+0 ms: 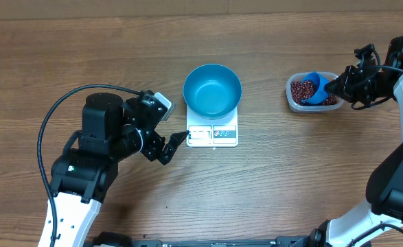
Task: Scoop item into bowl and weigh 150g on scale
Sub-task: 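Lift the filled blue scoop out of the bean tub with the right gripper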
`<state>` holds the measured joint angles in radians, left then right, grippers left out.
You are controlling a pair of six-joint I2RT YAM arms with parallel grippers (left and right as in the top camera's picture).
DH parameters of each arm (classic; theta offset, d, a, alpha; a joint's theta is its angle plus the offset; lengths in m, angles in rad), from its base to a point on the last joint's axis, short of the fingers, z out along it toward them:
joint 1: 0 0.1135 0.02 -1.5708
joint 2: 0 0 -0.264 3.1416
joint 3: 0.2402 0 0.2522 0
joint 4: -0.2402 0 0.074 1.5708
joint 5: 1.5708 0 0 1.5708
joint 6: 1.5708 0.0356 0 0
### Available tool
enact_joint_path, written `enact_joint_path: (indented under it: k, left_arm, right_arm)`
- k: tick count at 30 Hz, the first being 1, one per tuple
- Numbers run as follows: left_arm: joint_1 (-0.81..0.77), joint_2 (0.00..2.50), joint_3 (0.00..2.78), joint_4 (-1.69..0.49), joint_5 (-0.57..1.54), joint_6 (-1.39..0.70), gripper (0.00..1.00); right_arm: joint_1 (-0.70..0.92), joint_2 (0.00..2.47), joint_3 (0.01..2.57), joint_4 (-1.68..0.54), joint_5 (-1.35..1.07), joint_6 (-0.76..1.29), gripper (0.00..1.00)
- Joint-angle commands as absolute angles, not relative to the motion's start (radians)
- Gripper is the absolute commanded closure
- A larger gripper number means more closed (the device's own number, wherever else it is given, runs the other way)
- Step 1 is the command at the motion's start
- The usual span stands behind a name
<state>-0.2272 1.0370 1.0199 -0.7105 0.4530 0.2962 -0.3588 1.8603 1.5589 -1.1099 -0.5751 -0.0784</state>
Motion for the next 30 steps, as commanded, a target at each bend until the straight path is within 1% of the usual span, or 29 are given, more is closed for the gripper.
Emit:
enact_joint_path:
  k: [1,19,24,30]
  left_arm:
    - [-0.223,1.04,1.046,-0.707,0.468,0.318,0.01]
    - [-0.223,1.04,1.046,-0.707,0.468,0.318,0.0]
    - [-0.223,1.04,1.046,-0.707,0.468,0.318,0.0]
    - [-0.223,1.04,1.046,-0.707,0.468,0.318,0.0]
  right_arm:
    - [-0.383,1.865,1.57,-1.108,-0.65,-0.078,0.96]
    - [-0.479,1.865,1.57,-1.116,-0.795,-0.088,0.96]
    - [-0.514,1.865,1.57,-1.137,-0.936,-0.141,0.96]
    - [-0.521,1.865,1.57,-1.156,-1.018,-0.192,0.96]
